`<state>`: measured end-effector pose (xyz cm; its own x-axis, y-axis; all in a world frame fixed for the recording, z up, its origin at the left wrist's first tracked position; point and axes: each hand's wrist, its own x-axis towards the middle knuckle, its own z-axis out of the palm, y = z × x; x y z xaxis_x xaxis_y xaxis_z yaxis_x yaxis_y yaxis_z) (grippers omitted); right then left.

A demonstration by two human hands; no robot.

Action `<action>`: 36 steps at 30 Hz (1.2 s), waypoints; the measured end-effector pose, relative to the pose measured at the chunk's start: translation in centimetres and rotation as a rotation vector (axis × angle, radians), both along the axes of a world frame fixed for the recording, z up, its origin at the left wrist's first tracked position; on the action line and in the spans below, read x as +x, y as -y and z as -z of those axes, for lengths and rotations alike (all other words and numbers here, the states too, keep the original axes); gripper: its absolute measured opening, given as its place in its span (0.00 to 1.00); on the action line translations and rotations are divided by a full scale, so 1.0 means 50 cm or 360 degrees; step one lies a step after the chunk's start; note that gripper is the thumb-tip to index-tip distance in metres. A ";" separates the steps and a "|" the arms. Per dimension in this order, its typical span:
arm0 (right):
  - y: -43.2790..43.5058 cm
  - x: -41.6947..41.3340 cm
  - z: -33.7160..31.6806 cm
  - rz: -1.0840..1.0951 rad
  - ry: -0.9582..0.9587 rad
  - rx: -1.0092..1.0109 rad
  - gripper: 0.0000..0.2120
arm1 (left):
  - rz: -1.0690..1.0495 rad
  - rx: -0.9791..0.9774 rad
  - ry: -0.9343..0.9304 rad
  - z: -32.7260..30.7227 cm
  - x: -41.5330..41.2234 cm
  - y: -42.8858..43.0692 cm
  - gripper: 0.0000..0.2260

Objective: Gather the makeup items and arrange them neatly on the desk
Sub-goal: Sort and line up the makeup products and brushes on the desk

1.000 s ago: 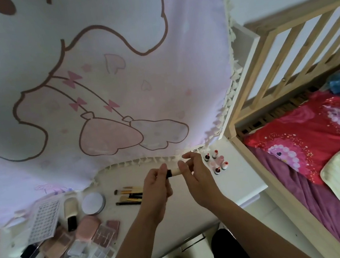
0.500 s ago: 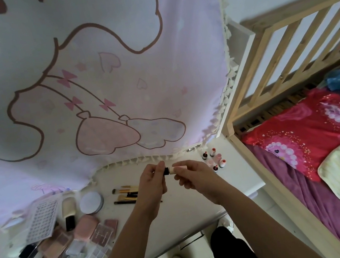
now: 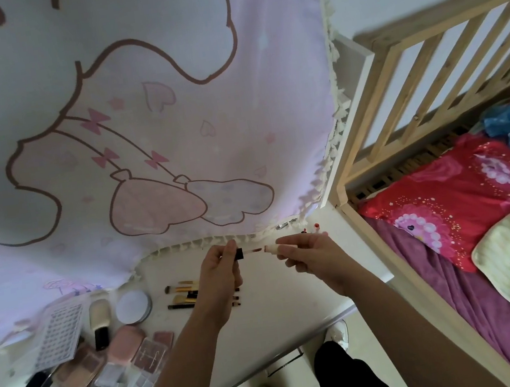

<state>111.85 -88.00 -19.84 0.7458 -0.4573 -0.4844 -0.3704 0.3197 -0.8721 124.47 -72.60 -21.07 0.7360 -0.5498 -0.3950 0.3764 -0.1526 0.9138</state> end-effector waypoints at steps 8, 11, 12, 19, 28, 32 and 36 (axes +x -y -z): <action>0.044 -0.045 0.026 0.0416 0.0149 0.0304 0.14 | -0.0008 -0.0112 -0.0212 0.025 -0.008 0.020 0.08; 0.058 -0.076 0.065 0.0532 0.0167 0.0448 0.15 | 0.0121 -0.0172 -0.0393 0.046 -0.033 0.040 0.10; 0.063 -0.088 0.076 0.0571 0.0132 0.0483 0.15 | 0.0152 -0.0168 -0.0436 0.057 -0.045 0.050 0.10; 0.109 -0.155 0.144 0.0673 -0.0088 0.0430 0.18 | 0.0299 -0.0054 -0.0588 0.140 -0.119 0.133 0.11; 0.188 -0.182 0.268 0.0622 -0.0453 -0.0175 0.09 | 0.0477 0.0678 0.0381 0.273 -0.190 0.229 0.06; 0.213 -0.187 0.314 0.0556 -0.0640 -0.0454 0.07 | 0.0513 0.0890 0.0589 0.307 -0.207 0.256 0.05; 0.218 -0.177 0.335 0.0431 -0.0617 -0.0650 0.05 | 0.0559 0.1062 0.0634 0.337 -0.217 0.278 0.07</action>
<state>103.01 -98.91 -36.57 0.3826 -0.8108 -0.4430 -0.6371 0.1157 -0.7620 113.63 -86.51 -37.90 0.7189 -0.5165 -0.4651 -0.1242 -0.7539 0.6452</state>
